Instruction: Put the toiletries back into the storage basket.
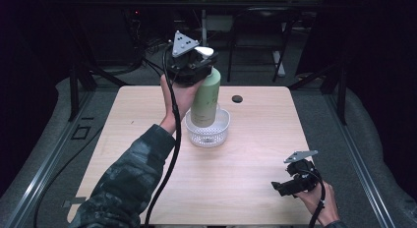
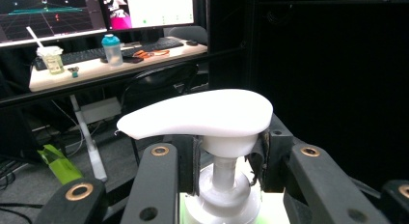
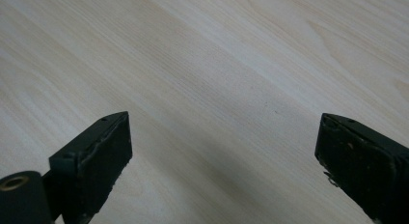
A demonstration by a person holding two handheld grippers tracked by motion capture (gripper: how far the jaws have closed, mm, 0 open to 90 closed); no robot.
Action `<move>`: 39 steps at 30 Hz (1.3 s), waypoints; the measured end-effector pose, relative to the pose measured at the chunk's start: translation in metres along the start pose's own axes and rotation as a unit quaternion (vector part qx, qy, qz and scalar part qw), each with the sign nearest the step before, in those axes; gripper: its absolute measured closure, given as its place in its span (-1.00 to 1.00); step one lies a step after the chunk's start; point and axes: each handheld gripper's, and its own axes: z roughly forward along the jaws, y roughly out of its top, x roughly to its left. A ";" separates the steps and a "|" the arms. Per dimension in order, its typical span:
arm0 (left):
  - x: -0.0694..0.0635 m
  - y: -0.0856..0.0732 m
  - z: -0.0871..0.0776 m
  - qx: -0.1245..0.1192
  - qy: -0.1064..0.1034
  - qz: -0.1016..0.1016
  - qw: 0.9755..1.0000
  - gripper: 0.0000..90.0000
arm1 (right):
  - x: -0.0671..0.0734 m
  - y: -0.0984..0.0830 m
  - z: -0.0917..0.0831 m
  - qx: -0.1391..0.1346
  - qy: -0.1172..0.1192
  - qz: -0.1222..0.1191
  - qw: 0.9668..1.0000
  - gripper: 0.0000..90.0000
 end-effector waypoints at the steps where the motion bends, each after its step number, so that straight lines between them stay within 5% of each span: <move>1: 0.000 0.000 0.001 0.001 0.000 0.000 1.000 0.50 | 0.000 0.000 0.000 0.000 0.000 0.000 1.000 -0.88; 39: 0.016 -0.041 0.041 0.029 0.018 -0.046 0.998 0.50 | -0.001 -0.001 -0.001 -0.001 -0.001 -0.002 1.000 -0.88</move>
